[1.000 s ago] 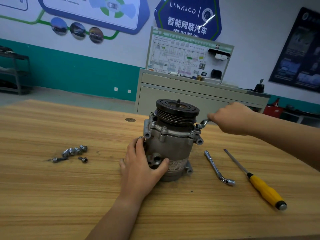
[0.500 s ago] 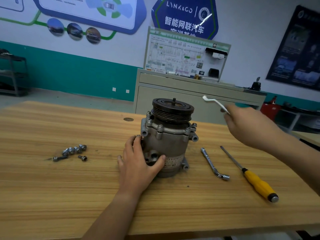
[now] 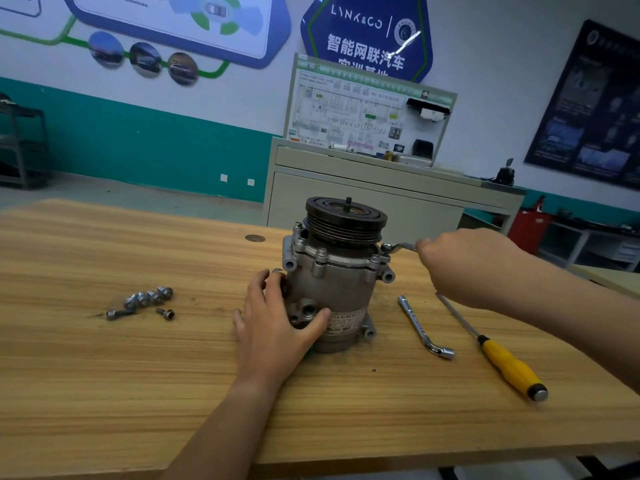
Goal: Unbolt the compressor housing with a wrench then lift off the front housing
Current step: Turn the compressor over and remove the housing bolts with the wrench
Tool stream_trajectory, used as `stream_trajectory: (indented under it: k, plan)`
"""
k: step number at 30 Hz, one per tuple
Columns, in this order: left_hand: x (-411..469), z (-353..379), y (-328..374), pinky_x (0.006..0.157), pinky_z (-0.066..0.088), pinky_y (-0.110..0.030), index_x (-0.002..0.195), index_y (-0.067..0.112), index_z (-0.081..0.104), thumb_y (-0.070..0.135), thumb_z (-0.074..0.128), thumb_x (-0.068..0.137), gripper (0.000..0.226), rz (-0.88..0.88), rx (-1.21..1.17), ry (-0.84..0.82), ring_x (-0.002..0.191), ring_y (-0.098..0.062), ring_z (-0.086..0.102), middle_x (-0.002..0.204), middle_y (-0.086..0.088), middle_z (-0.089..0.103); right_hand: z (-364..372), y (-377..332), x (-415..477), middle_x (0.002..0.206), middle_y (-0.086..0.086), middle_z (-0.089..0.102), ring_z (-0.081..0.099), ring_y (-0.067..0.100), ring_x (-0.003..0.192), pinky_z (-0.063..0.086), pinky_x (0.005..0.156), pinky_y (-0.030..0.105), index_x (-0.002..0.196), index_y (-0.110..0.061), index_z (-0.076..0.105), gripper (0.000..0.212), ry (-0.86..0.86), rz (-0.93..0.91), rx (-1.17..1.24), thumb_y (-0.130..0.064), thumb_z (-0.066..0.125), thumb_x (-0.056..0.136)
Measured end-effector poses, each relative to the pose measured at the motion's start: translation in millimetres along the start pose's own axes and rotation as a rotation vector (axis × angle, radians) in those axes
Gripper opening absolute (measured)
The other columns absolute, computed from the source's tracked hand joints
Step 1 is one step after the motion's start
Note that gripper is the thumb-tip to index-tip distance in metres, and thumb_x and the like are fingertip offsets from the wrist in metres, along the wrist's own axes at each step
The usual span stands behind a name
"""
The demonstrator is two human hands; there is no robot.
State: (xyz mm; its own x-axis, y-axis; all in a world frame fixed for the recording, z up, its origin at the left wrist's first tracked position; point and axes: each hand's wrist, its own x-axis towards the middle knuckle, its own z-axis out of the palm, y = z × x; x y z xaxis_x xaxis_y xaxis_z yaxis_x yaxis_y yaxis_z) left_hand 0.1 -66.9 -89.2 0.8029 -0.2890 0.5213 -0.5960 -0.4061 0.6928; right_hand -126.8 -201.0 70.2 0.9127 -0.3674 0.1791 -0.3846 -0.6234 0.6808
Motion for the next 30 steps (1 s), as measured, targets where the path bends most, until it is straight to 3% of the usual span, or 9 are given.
stream_trajectory:
  k: [4,9,11,12,14,17,19,21,30]
  plan:
    - [0.3,0.4,-0.9,0.107,0.028,-0.054,0.139,0.017,0.032,0.062,0.061,0.07,0.087,-0.005,-0.01,-0.001,0.134,-0.019,0.029,0.148,0.0,0.023,15.8,13.9,3.5,0.063,-0.007,0.041,0.038,0.005,0.051,0.027,0.043,0.018,0.118,-0.018,0.043,0.026,0.015,-0.027,0.025,-0.029,0.03,0.098]
    - [0.2,1.2,-1.1,0.109,0.025,-0.052,0.14,0.018,0.03,0.062,0.061,0.071,0.087,0.002,-0.012,0.003,0.135,-0.016,0.025,0.149,0.001,0.021,37.7,31.6,44.5,0.068,-0.007,0.048,0.045,0.006,0.054,0.035,0.046,0.019,0.126,-0.02,0.039,0.03,0.077,-0.019,-0.025,-0.018,0.038,0.097]
    - [0.5,1.3,-1.1,0.11,0.023,-0.053,0.141,0.019,0.029,0.062,0.061,0.071,0.087,-0.004,-0.024,0.0,0.136,-0.016,0.024,0.149,0.001,0.02,47.9,25.3,67.9,0.094,-0.004,0.062,0.059,0.013,0.088,0.047,0.087,0.034,0.129,-0.02,0.042,0.034,0.14,-0.061,0.02,-0.014,0.043,0.095]
    - [0.8,1.6,-0.9,0.11,0.022,-0.053,0.14,0.019,0.029,0.061,0.061,0.071,0.087,-0.005,-0.028,-0.002,0.136,-0.016,0.023,0.149,0.001,0.02,54.2,21.4,79.3,0.113,-0.002,0.062,0.054,0.016,0.111,0.028,0.107,0.043,0.13,-0.021,0.043,0.036,0.216,-0.087,0.038,-0.014,0.044,0.095]
    - [1.0,2.0,-0.8,0.11,0.023,-0.054,0.14,0.019,0.03,0.061,0.063,0.071,0.087,-0.005,-0.032,-0.001,0.136,-0.016,0.025,0.149,0.001,0.02,59.7,15.6,95.7,0.135,-0.001,0.051,0.038,0.015,0.131,0.0,0.113,0.044,0.134,-0.02,0.042,0.04,0.369,-0.114,0.086,-0.013,0.043,0.095]
    - [0.6,1.3,-1.7,0.11,0.023,-0.054,0.14,0.019,0.031,0.061,0.064,0.071,0.087,-0.006,-0.027,-0.004,0.135,-0.017,0.028,0.149,0.001,0.02,57.2,12.6,99.2,0.136,0.008,0.051,0.044,0.02,0.128,-0.003,0.113,0.044,0.134,-0.01,0.046,0.041,0.521,-0.132,0.206,-0.007,0.046,0.093]
    - [0.6,1.6,-2.2,0.109,0.024,-0.054,0.14,0.018,0.032,0.061,0.064,0.071,0.087,-0.003,-0.03,0.001,0.134,-0.018,0.03,0.149,0.001,0.021,51.5,16.7,87.9,0.113,0.02,0.063,0.06,0.03,0.104,0.022,0.107,0.05,0.126,-0.001,0.052,0.035,0.686,-0.008,0.424,-0.001,0.049,0.091]
    - [1.5,2.2,-1.2,0.108,0.025,-0.055,0.139,0.017,0.033,0.06,0.064,0.07,0.087,-0.004,-0.028,0.004,0.133,-0.019,0.032,0.149,0.0,0.022,40.1,23.1,65.6,0.085,0.02,0.064,0.056,0.028,0.073,0.044,0.074,0.042,0.125,0.0,0.05,0.031,0.757,0.154,0.688,-0.008,0.046,0.095]
    - [0.4,3.1,-1.7,0.109,0.024,-0.054,0.139,0.018,0.034,0.06,0.065,0.069,0.087,-0.022,-0.031,0.016,0.133,-0.02,0.03,0.147,0.0,0.024,27.6,6.9,-17.1,0.068,-0.004,0.046,0.048,0.01,0.058,0.045,0.048,0.024,0.134,-0.026,0.033,0.039,0.161,0.155,0.368,-0.015,0.038,0.097]
